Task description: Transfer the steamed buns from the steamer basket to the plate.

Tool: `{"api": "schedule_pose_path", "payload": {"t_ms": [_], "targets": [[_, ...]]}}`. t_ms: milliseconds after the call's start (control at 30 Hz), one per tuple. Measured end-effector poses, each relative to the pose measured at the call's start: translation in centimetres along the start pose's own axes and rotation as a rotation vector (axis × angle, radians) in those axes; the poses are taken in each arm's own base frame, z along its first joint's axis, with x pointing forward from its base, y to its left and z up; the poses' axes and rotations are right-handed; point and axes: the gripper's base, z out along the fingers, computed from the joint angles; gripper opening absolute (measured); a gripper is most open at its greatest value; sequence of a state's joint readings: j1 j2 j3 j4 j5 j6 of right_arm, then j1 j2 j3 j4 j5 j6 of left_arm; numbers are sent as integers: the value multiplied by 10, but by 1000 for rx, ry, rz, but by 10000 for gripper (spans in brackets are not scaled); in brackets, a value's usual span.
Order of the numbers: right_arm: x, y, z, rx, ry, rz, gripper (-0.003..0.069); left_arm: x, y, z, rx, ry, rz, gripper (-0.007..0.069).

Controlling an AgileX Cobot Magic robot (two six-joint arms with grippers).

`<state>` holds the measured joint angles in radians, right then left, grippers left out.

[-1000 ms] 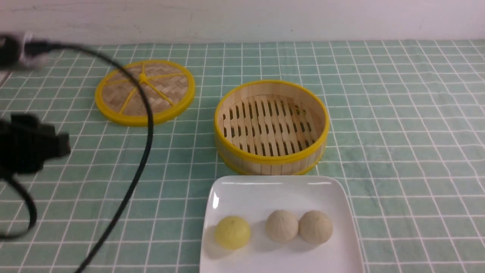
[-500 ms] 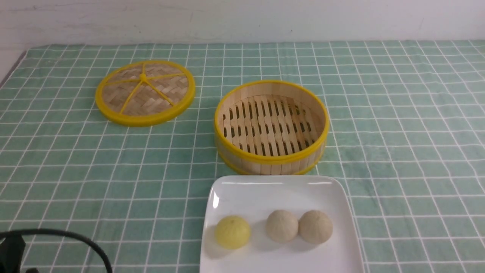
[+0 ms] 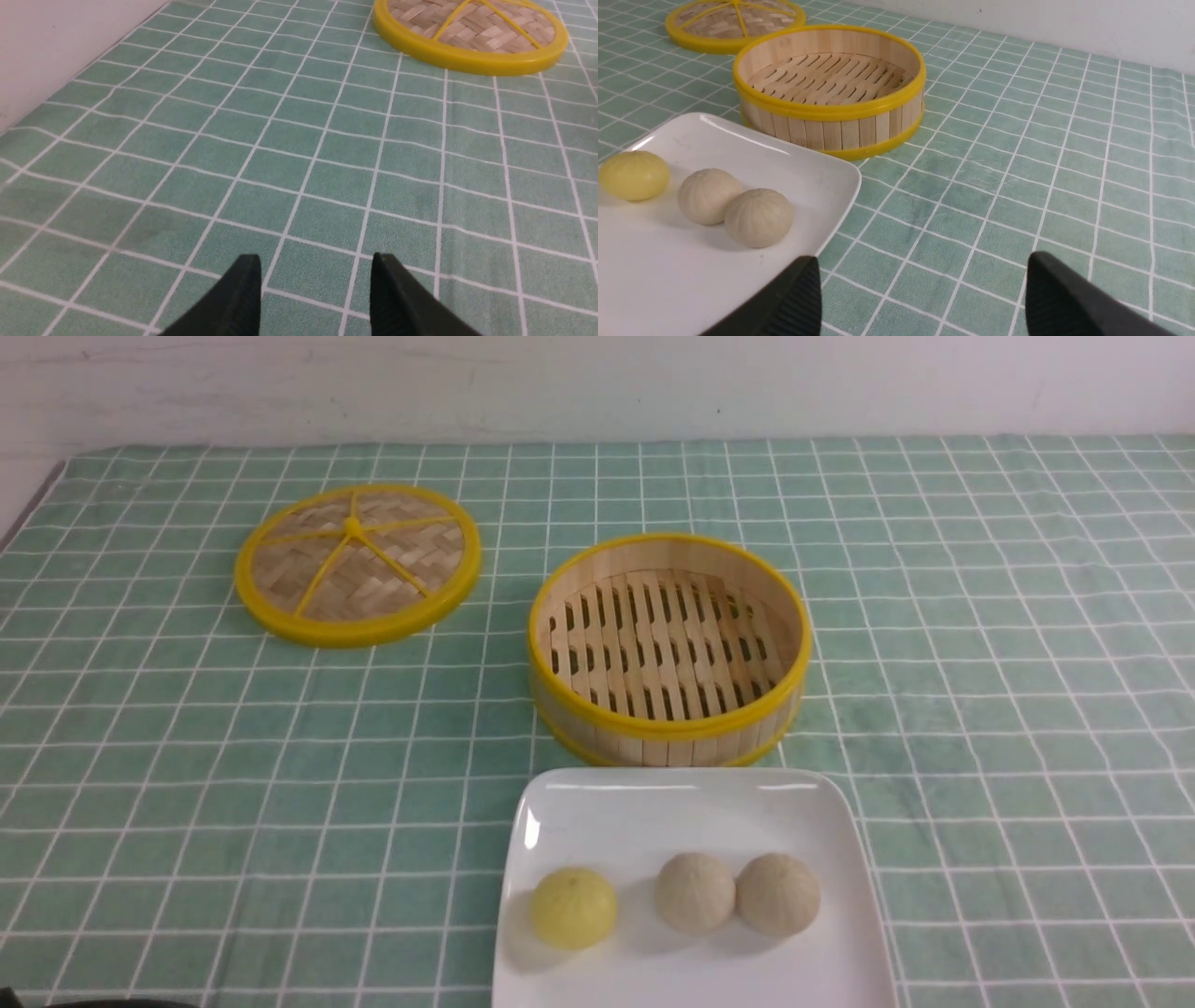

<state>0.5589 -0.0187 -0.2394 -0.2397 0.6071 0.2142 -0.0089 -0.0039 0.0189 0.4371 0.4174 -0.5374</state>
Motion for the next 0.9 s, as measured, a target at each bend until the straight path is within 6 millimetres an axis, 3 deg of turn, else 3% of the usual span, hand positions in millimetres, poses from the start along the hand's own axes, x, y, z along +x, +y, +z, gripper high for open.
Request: {"api": "schedule_pose_path", "payload": {"t_ms": [900], "targets": [[0,0,0,0,0,-1,568,1,-2,-1,26,6,-64,348]]}}
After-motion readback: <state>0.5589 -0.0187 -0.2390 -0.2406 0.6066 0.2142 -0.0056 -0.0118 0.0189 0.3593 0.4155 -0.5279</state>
